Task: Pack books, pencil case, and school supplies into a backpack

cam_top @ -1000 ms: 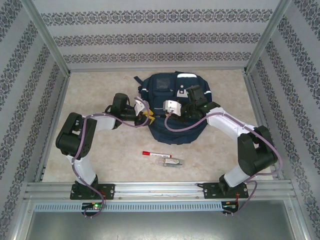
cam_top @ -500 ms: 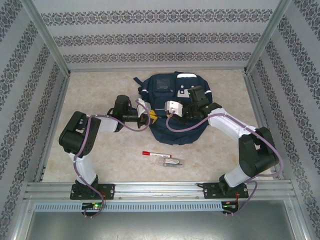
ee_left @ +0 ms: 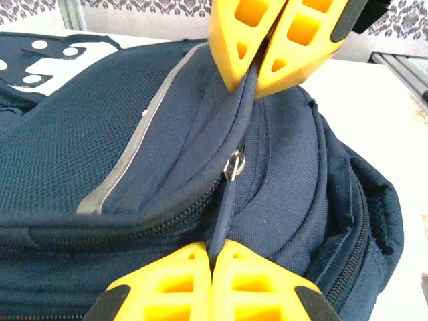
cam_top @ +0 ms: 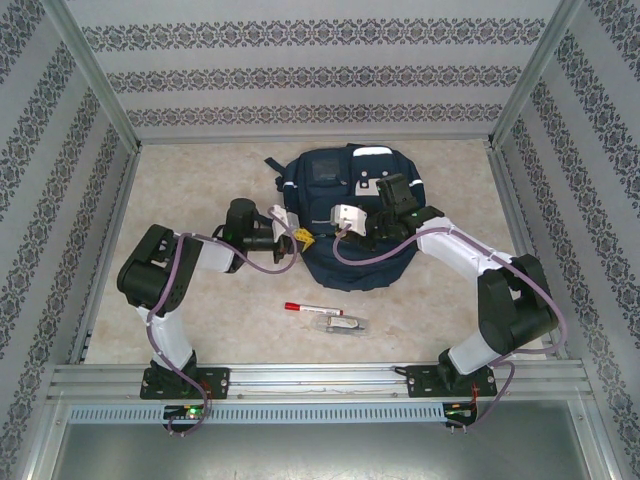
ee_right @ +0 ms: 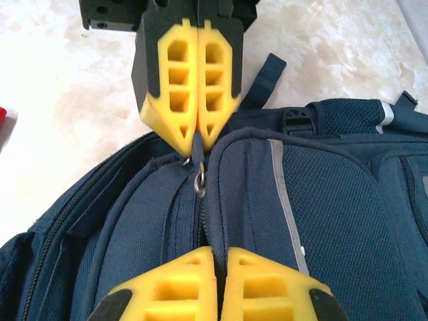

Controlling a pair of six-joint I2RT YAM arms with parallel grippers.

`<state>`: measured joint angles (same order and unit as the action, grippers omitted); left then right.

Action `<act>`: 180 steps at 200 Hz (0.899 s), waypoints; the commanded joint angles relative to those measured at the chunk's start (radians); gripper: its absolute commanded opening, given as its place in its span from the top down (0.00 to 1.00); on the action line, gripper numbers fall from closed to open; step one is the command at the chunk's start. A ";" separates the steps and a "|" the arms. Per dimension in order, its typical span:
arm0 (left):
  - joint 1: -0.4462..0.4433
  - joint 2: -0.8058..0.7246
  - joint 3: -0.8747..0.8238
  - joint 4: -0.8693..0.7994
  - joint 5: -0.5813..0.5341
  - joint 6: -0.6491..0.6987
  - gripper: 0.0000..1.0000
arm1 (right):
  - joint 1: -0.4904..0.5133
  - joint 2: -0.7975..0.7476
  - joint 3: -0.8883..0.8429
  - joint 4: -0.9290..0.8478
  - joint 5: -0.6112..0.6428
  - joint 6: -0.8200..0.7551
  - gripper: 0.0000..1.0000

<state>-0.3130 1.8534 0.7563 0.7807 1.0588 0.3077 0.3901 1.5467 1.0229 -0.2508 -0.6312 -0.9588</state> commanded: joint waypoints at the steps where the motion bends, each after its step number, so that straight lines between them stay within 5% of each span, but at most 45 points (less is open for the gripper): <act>1: 0.049 -0.039 -0.018 0.128 -0.019 -0.048 1.00 | -0.027 -0.064 -0.004 -0.047 -0.085 -0.042 1.00; 20: 0.072 -0.106 -0.027 -0.044 -0.120 0.059 1.00 | -0.036 -0.089 -0.024 -0.048 -0.098 -0.071 1.00; 55: 0.126 -0.046 -0.002 0.092 -0.176 -0.144 1.00 | -0.028 -0.121 -0.049 -0.052 -0.102 -0.112 1.00; 95: 0.112 0.008 0.109 -0.055 -0.384 -0.199 1.00 | -0.012 -0.181 -0.100 -0.026 -0.090 -0.143 1.00; 153: 0.074 0.019 0.182 -0.222 -0.512 -0.184 1.00 | 0.039 -0.169 -0.114 0.032 -0.083 -0.069 1.00; 164: 0.074 -0.021 0.160 -0.216 -0.523 -0.196 0.83 | 0.043 -0.155 -0.112 0.046 -0.067 -0.044 1.00; 180: 0.074 -0.104 0.122 -0.221 -0.511 -0.184 0.65 | 0.043 -0.130 -0.119 0.101 -0.018 0.007 0.79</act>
<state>-0.2298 1.8687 0.9195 0.6014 0.5697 0.1287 0.4175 1.3811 0.9073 -0.2317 -0.6548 -1.0306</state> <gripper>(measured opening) 0.275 0.086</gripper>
